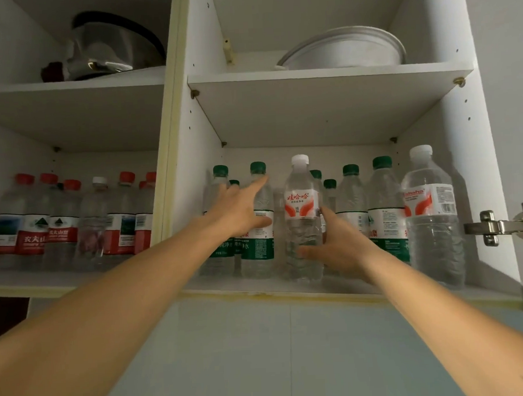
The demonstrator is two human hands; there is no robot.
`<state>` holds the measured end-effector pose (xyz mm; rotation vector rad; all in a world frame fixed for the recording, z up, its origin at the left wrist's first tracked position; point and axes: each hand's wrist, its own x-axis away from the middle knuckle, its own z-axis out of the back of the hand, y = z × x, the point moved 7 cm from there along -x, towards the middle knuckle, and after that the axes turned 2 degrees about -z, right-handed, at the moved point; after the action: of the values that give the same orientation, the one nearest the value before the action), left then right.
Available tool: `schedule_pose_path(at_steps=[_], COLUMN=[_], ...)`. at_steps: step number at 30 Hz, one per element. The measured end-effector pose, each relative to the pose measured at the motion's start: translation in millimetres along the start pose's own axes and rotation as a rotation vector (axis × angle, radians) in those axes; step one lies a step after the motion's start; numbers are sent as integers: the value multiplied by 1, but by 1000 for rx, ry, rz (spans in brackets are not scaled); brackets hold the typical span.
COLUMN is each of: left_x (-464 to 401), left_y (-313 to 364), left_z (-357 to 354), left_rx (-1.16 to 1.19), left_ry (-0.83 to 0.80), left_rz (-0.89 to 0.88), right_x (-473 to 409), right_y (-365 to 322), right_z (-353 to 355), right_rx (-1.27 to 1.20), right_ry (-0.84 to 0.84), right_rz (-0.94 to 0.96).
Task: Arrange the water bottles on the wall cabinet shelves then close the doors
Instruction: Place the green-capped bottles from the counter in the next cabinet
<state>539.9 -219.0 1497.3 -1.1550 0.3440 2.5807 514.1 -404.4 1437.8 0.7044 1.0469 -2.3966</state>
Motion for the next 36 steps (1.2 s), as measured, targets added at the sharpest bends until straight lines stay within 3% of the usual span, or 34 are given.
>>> schedule_pose_path(at_steps=[12, 19, 28, 36], left_x=[-9, -13, -9, -8], left_y=[-13, -16, -19, -20], left_z=[6, 3, -1, -3], left_rx=[-385, -404, -412, -403], left_ry=[-57, -101, -55, -34], left_rz=[-156, -175, -180, -170], right_x=[-33, -38, -54, -60], right_y=[-19, -19, -8, 0], right_z=[-33, -36, -39, -36], right_rx=[252, 310, 310, 259], right_ry=[-58, 62, 41, 52], right_rz=[-23, -84, -130, -59])
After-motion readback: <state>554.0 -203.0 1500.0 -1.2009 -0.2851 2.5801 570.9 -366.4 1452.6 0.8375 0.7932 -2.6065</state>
